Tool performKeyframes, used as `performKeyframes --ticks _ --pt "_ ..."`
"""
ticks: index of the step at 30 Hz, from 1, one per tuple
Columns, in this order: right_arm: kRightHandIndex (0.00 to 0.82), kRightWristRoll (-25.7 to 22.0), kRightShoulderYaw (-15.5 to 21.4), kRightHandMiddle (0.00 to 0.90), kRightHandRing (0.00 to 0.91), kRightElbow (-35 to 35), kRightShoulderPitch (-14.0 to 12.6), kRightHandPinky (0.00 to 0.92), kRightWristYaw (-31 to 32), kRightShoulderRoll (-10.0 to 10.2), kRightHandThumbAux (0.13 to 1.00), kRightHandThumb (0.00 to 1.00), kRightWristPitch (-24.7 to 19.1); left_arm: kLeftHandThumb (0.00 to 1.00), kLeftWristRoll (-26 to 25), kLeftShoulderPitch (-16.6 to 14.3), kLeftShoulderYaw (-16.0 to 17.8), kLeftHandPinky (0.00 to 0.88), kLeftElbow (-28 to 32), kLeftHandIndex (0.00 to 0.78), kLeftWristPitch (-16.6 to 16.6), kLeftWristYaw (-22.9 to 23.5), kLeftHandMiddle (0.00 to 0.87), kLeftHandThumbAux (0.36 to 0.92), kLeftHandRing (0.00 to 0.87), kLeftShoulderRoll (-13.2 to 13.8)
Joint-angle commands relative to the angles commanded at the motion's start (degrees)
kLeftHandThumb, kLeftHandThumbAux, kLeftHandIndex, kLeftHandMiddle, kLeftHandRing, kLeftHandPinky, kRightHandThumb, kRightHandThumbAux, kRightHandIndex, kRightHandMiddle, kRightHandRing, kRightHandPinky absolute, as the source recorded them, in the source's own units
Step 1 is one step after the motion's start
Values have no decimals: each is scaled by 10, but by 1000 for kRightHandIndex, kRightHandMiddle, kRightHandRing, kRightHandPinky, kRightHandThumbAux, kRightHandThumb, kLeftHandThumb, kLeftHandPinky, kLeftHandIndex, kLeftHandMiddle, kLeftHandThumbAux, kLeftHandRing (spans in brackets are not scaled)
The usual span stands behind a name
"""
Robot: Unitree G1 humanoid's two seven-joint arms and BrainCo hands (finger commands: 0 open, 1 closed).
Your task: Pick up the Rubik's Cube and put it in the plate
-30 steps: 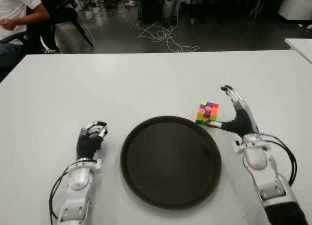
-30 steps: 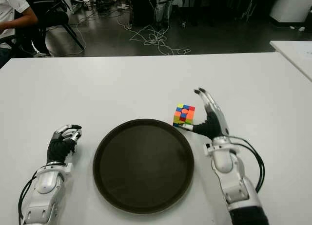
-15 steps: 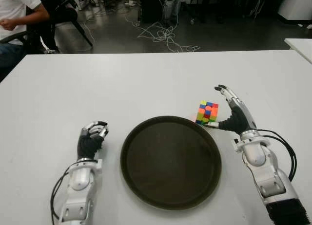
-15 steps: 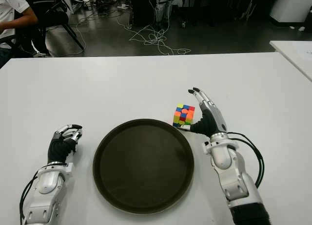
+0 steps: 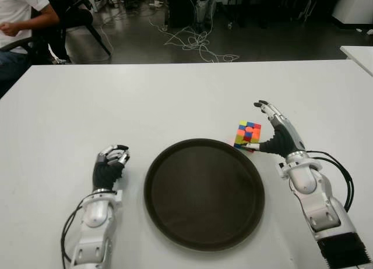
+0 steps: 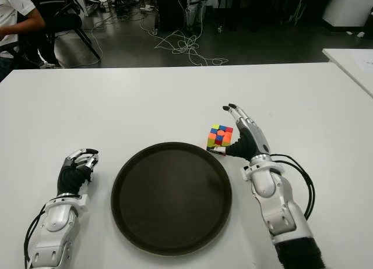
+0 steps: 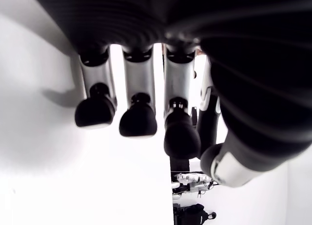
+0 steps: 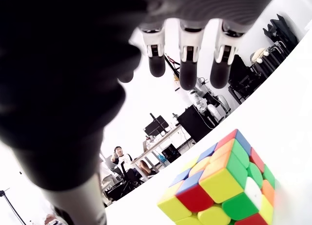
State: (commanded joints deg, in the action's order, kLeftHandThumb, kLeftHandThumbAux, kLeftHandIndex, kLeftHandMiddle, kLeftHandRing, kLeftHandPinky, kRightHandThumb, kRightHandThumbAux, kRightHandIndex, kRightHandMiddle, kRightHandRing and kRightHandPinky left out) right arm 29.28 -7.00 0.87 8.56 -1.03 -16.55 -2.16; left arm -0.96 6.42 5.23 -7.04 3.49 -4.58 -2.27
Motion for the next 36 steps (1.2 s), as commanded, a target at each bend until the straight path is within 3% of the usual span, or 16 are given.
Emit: performKeyframes --ticks 19,23,26,29,36 --pt "29 21 -21 100 156 17 51 217 37 -19 893 0 -41 711 8 6 -6 814 11 444 2 -7 809 704 820 -4" --pt "25 22 -25 111 174 69 96 244 45 -25 897 0 -48 711 13 8 -8 819 14 444 1 -11 814 704 825 -4" --pt "25 24 -29 114 178 91 112 252 48 -28 912 0 -53 711 14 8 -9 820 15 444 2 -13 816 704 826 -4" --pt "28 37 -41 142 252 101 124 274 62 -37 922 0 -70 711 14 8 -9 822 13 444 3 -15 816 704 826 -5" --pt "29 46 -57 151 331 117 139 286 74 -48 908 0 -80 712 10 9 -7 825 12 445 -3 -16 814 703 828 -8"
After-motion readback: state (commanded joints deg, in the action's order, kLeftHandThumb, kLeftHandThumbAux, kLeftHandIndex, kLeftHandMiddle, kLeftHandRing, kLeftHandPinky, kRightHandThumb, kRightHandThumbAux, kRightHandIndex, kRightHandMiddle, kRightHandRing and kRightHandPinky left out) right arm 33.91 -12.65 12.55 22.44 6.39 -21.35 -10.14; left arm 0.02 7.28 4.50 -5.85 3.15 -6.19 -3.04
